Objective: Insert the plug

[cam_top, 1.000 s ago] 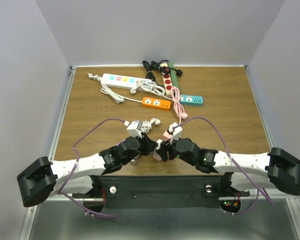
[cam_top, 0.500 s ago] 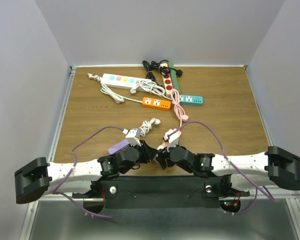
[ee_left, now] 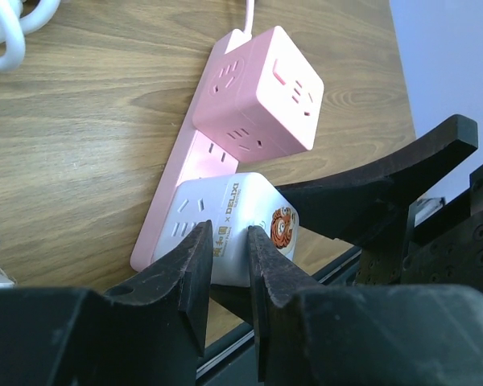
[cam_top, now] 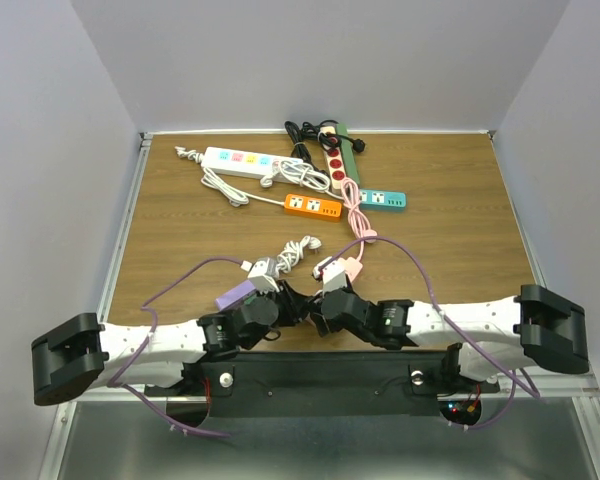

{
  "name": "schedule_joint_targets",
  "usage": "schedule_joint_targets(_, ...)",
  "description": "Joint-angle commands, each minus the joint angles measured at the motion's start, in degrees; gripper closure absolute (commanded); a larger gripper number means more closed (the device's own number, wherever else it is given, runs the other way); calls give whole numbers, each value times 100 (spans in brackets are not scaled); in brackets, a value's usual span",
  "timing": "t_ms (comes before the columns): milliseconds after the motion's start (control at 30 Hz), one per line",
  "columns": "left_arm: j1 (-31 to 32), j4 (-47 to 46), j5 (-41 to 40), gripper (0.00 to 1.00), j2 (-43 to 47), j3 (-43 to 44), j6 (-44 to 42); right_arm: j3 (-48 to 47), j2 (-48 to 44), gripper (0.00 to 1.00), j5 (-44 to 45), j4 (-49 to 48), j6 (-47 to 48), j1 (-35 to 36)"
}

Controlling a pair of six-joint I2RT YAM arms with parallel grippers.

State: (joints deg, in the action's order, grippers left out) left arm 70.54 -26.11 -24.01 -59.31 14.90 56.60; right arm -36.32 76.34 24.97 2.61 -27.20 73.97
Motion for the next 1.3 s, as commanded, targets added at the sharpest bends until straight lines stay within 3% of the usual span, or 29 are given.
schedule_joint_targets(0, 601, 950, 2480, 96, -512, -435, 738, 81, 962, 99, -1583, 222, -558, 275)
schedule_joint_targets(467, 601, 1213, 2489, 97, 279, -1103, 1248, -288, 1603, 99, -1987, 187, -207, 267)
schedule_joint_targets(700, 601, 1362, 2165, 97, 350, -806, 1056, -166, 1332, 99, -1830, 169, -435, 267)
schedule_joint_targets(767, 610, 1538, 2015, 91, 385, -629, 959, -165, 1183, 99, -1601, 187, -505, 266)
schedule_joint_targets(833, 610, 1906, 1708, 63, 464, -340, 897, -165, 954, 98, -1417, 213, -576, 223)
schedule_joint_targets(867, 610, 2038, 1480, 47, 499, -251, 905, -174, 875, 91, -1277, 257, -593, 197)
schedule_joint_targets(933, 601, 2381, 1268, 38, 639, -14, 871, -174, 603, 77, -1127, 327, -637, 100)
schedule_joint_targets(967, 601, 2461, 1076, 33, 692, 48, 862, -183, 497, 61, -961, 406, -646, 65)
schedule_joint_targets(1000, 584, 2601, 978, 30, 771, 118, 862, -209, 340, 55, -881, 485, -655, 12)
schedule_joint_targets(1033, 540, 2793, 899, 27, 806, 275, 879, -244, 242, 42, -723, 642, -664, 3)
schedule_joint_targets(1067, 531, 2848, 776, 19, 833, 347, 871, -262, 163, 38, -652, 696, -655, -14)
schedule_joint_targets(1133, 513, 2962, 635, 14, 894, 513, 862, -271, -39, 31, -520, 749, -655, -6)
schedule_joint_targets(1167, 496, 2980, 495, 13, 903, 567, 844, -271, -214, 8, -450, 802, -646, -15)
schedule_joint_targets(1200, 478, 2980, 415, 13, 921, 611, 818, -288, -311, 1, -406, 828, -637, -15)
schedule_joint_targets(1267, 426, 2997, 257, 12, 930, 786, 730, -323, -583, 0, -274, 933, -594, -15)
